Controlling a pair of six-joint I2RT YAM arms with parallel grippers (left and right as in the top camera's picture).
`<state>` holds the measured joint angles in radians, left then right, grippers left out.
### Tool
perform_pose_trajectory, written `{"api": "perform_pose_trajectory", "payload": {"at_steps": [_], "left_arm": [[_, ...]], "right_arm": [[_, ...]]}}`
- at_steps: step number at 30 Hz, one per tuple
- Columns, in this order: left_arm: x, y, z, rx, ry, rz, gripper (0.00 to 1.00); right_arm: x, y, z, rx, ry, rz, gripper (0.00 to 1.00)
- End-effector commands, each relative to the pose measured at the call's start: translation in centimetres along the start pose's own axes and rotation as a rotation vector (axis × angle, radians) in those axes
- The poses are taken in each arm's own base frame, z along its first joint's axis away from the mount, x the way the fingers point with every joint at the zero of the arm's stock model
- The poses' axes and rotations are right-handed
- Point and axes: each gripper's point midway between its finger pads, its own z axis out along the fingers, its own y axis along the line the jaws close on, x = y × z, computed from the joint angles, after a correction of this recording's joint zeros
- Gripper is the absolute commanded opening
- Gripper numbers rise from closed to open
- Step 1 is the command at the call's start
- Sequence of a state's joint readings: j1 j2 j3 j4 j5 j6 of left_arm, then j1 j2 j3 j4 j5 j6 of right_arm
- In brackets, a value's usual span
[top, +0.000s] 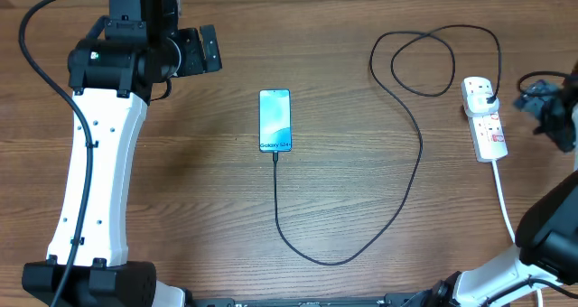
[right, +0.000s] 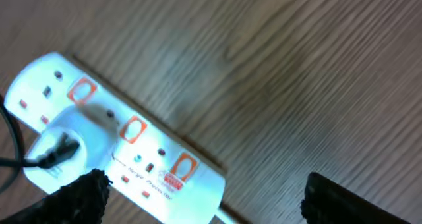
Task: Plug charger to phone and switch on socket
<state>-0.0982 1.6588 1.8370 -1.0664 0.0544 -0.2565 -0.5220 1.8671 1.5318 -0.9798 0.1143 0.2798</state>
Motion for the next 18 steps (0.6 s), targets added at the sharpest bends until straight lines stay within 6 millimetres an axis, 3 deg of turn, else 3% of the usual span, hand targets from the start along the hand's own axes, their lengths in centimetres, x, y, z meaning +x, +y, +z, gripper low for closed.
{"api": "perform_pose_trajectory", "payload": {"at_steps": [1,5,9,12,18], "left_arm": [[0.2,0.3,0.3,-0.015,0.007,-0.013,1.00],[0.2,0.3,0.3,-0.015,0.007,-0.013,1.00],[0.2,0.3,0.3,-0.015,0.007,-0.013,1.00],[0.2,0.3,0.3,-0.015,0.007,-0.013,1.00],[0.2,0.3,0.3,-0.015,0.007,-0.013,1.00]], "right_arm": [[0.2,0.4,0.8,-0.026,-0.005,-0.019,1.00],[-0.5,0.8,1.6,-0.034,-0.028,-0.017,1.00],[1.3,1.0,6.2,-0.016,0.078,-0.025,1.00],[2.1,0.9,8.5,-0.002,0.119,-0.019,1.00],[1.2,1.7,8.9,-0.039,0.088,0.073,1.00]]}}
